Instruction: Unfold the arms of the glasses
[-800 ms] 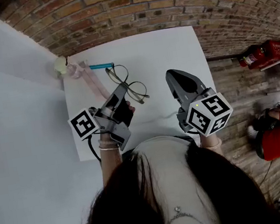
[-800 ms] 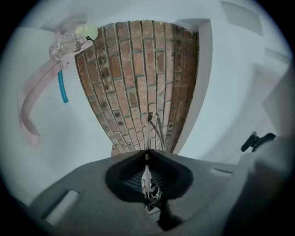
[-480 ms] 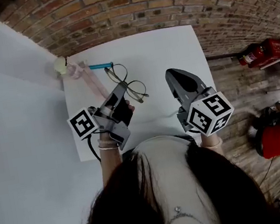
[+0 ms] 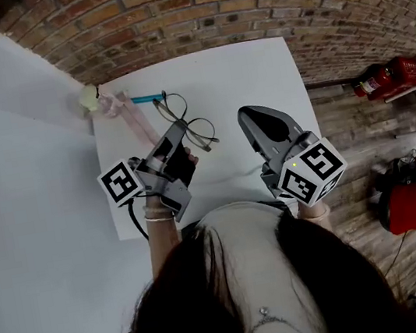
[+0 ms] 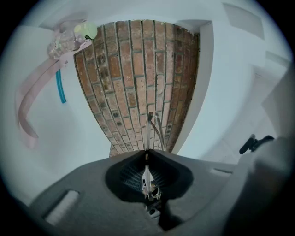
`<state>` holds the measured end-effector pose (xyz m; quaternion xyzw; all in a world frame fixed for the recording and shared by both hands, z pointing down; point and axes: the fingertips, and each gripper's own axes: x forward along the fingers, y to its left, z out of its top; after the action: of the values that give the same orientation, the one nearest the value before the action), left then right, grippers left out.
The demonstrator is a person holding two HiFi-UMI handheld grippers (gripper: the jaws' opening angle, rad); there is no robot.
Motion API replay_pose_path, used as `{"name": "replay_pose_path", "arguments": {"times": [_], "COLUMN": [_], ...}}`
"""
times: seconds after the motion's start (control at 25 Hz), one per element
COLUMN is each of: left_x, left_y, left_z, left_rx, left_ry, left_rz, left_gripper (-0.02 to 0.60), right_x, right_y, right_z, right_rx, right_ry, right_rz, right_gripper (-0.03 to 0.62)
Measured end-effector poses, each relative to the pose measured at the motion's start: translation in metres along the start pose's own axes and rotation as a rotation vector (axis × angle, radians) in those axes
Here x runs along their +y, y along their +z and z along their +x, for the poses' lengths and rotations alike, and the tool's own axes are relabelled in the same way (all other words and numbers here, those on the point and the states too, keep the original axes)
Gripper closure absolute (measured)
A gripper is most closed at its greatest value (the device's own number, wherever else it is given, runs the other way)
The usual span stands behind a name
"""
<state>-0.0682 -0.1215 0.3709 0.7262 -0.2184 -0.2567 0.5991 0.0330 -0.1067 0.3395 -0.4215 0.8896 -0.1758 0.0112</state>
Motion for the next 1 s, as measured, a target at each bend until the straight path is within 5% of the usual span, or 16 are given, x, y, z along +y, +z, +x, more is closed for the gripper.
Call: {"name": "replay_pose_path", "arguments": {"times": [1.0], "left_x": [-0.004], "left_y": [0.003], "left_z": [0.002], "left_rx": [0.005], "left_ry": [-0.029], "left_rz": [-0.029], "left_gripper": [0.56], "right_x": [0.039], "right_y": [-0.006], "right_z": [0.007], "right_rx": [0.021], "right_ry": [0.179], "right_rz": [-0.042], "right_gripper": [0.577]}}
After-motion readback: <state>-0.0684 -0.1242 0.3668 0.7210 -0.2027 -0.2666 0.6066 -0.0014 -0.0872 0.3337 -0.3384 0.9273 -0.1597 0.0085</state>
